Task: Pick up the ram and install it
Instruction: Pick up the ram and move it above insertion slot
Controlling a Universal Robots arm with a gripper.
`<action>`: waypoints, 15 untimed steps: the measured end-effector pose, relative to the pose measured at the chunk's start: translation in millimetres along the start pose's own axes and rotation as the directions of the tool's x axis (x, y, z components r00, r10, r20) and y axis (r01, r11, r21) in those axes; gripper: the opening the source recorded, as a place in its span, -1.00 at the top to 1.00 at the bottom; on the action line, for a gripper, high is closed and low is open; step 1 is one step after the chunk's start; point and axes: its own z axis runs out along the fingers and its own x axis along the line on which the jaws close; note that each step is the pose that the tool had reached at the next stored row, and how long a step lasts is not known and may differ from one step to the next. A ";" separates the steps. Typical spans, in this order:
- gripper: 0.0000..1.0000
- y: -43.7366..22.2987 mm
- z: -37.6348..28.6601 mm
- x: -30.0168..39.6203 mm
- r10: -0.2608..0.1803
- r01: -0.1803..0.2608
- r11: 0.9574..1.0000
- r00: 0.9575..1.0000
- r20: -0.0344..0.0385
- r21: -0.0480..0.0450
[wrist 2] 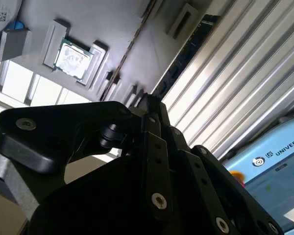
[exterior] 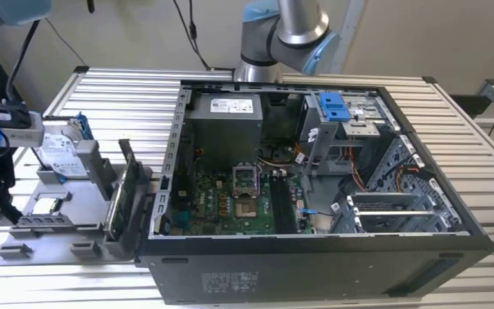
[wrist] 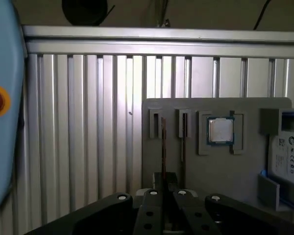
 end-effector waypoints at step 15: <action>0.72 0.2 -25.0 -1.0 0.000 0.000 1.000 1.000 0.000 0.000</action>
